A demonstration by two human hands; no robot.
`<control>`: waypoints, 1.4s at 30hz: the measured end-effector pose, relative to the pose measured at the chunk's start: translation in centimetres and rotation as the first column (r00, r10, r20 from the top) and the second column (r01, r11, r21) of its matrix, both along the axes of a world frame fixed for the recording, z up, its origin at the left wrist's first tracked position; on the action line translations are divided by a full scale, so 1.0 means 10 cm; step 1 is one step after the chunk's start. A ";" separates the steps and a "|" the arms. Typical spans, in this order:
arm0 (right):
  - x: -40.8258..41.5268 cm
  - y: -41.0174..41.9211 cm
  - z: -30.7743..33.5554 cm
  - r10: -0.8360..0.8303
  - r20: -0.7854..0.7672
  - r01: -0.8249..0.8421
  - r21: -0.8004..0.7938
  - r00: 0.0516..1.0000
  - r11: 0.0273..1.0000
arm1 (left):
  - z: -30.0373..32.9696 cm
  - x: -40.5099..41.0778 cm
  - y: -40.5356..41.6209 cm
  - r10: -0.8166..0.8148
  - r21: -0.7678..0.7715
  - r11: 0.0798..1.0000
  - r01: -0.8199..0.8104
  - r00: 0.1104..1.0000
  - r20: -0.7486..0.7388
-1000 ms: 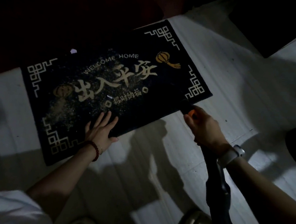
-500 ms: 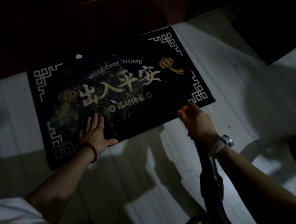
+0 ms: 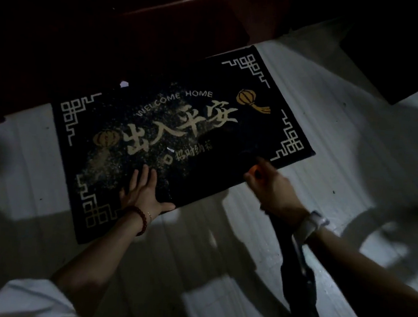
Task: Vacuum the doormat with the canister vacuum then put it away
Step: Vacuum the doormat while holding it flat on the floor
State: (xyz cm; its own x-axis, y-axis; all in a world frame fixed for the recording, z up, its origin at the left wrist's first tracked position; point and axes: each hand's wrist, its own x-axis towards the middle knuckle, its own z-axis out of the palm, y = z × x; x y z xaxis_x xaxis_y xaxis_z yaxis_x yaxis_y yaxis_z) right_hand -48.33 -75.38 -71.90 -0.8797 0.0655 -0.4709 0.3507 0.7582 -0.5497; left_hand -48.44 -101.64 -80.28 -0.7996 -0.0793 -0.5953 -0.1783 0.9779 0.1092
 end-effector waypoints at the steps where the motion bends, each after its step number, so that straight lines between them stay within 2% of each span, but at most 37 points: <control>1: 0.10 -0.09 -0.01 0.067 0.038 -0.067 -0.006 0.997 0.998 | 0.00 0.00 0.00 0.000 -0.001 1.000 0.000 1.000 0.000; 4: 0.26 -0.17 0.02 0.153 0.125 -0.143 -0.091 0.980 0.986 | 0.01 0.01 0.01 0.002 0.002 1.000 -0.002 1.000 0.003; 9: -0.16 0.18 0.08 -0.047 -0.060 0.045 -0.034 0.997 0.998 | 0.01 0.02 0.00 -0.003 -0.003 1.000 0.003 1.000 -0.001; 12: -0.34 0.15 -0.05 -0.126 -0.060 0.125 -0.034 0.990 0.992 | 0.01 0.02 0.00 0.010 0.010 1.000 -0.010 1.000 0.005; 13: -0.31 0.03 -0.10 -0.087 -0.057 0.084 -0.047 0.995 0.995 | 0.02 0.02 0.00 0.011 0.014 1.000 -0.011 1.000 0.003; 16: -0.07 -0.38 -0.16 0.174 -0.005 -0.174 -0.058 0.985 0.983 | 0.01 0.02 -0.01 0.020 0.024 1.000 -0.020 1.000 0.004; 18: 0.02 -0.44 -0.10 0.206 0.033 -0.204 -0.060 0.978 0.977 | 0.00 0.01 -0.01 0.015 0.023 1.000 -0.015 1.000 0.007; 22: -0.30 -0.07 0.00 0.007 -0.099 -0.013 -0.058 0.995 0.998 | -0.02 0.01 -0.02 0.019 0.032 0.999 -0.019 1.000 -0.004; 24: -0.46 0.06 -0.01 -0.122 -0.098 0.121 -0.021 0.988 0.992 | -0.02 0.02 -0.02 0.025 0.036 0.999 -0.025 1.000 -0.005; 25: -0.49 0.05 -0.05 -0.133 -0.088 0.133 -0.007 0.987 0.991 | -0.02 0.02 -0.02 0.027 0.034 0.999 -0.027 1.000 -0.008; 28: -0.32 -0.26 -0.14 0.034 -0.045 -0.036 -0.055 0.998 0.998 | -0.03 0.02 -0.02 0.034 0.047 0.998 -0.034 0.999 -0.009; 31: -0.13 -0.46 -0.12 0.204 0.006 -0.203 -0.038 0.979 0.978 | -0.03 0.01 -0.02 0.034 0.050 0.998 -0.034 0.999 -0.004; 34: -0.31 -0.24 -0.07 0.122 -0.054 -0.126 -0.065 0.991 0.990 | -0.04 0.03 -0.03 0.041 0.063 0.997 -0.040 0.999 -0.010; 38: -0.64 0.03 -0.11 -0.081 -0.162 0.095 0.083 0.984 0.992 | -0.04 0.03 -0.03 0.042 0.067 0.997 -0.041 0.999 -0.010; 40: -0.54 -0.18 -0.15 -0.004 -0.130 0.008 0.028 0.992 1.000 | -0.03 0.01 -0.03 0.044 0.065 0.997 -0.043 0.999 -0.014; 42: -0.33 -0.46 -0.16 0.135 -0.034 -0.136 -0.035 0.990 0.990 | -0.04 0.01 -0.02 0.045 0.066 0.997 -0.044 0.999 -0.014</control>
State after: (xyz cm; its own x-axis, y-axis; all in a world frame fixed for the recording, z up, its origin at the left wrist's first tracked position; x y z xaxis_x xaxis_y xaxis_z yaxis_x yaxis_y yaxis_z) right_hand -51.59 -79.96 -73.49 -0.8936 -0.0723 -0.4430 0.2286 0.7761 -0.5877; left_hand -48.30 -101.89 -80.73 -0.8054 -0.0767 -0.5877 -0.2196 0.9597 0.1757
